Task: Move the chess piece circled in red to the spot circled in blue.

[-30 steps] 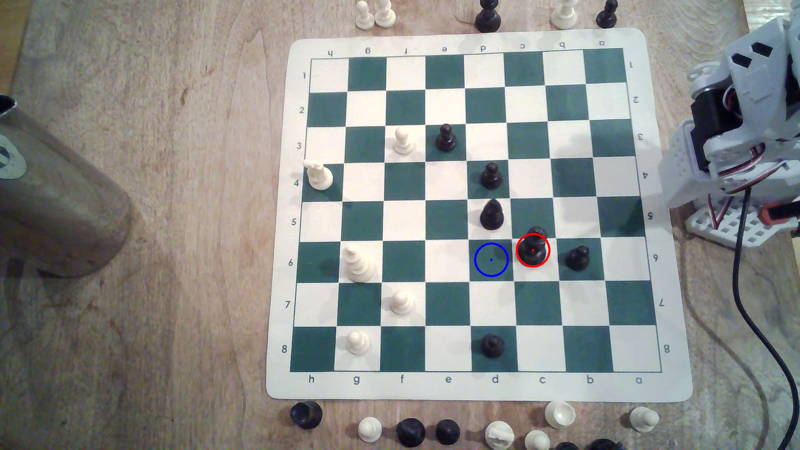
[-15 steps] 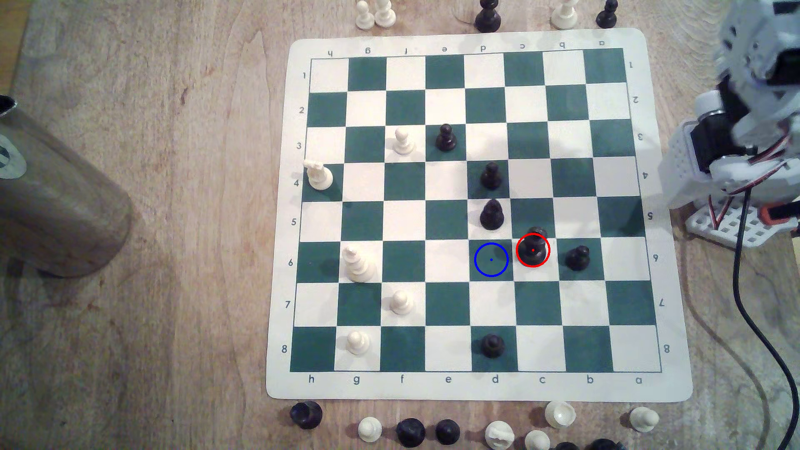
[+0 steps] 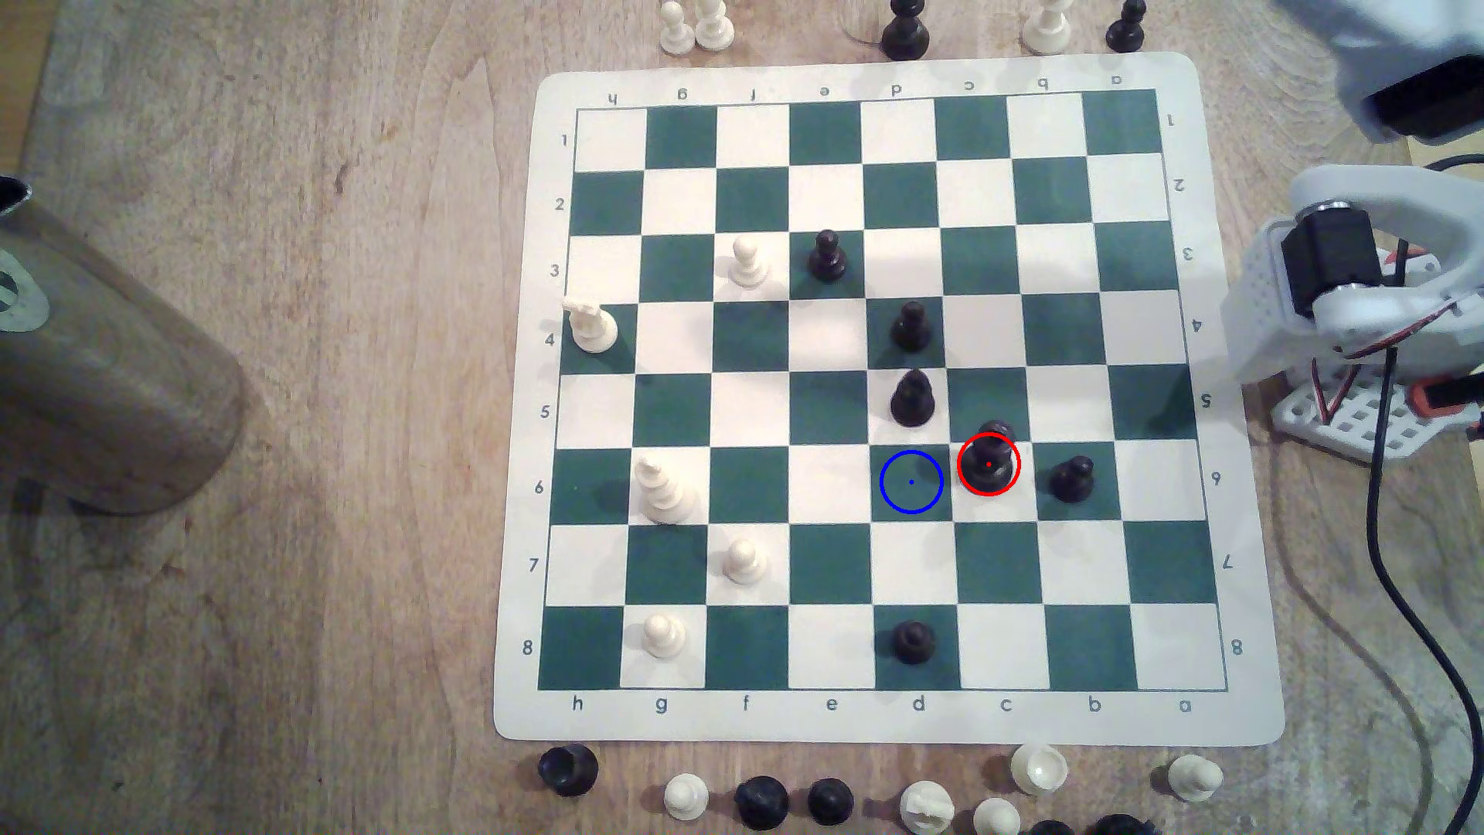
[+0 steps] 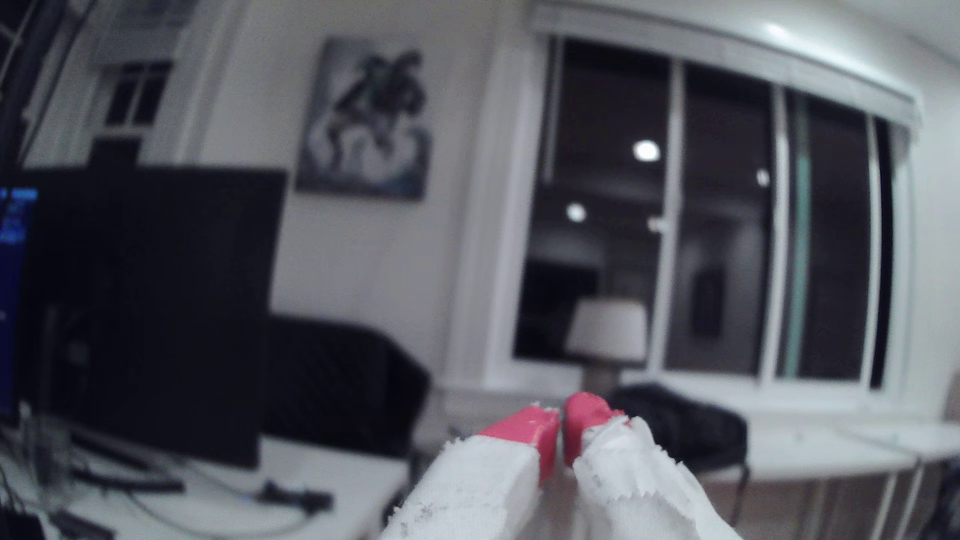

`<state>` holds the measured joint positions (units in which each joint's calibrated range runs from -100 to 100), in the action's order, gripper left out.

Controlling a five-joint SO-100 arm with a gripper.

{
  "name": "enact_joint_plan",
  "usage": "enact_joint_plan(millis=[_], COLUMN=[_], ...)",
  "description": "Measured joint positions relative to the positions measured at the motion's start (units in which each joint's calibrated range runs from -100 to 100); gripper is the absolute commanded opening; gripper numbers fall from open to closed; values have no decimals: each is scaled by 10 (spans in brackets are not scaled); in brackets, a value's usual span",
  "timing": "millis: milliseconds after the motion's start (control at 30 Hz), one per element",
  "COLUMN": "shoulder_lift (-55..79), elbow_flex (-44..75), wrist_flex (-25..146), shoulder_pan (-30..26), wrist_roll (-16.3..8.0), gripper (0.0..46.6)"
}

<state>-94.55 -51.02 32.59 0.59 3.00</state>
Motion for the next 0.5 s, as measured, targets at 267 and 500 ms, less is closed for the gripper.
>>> enact_joint_plan(millis=[267,500], shoulder_lift=[44,140], elbow_flex=[72,140], wrist_flex=[254,433], shoulder_pan=[8,-20], wrist_roll=[-2,-15], gripper=[189,224])
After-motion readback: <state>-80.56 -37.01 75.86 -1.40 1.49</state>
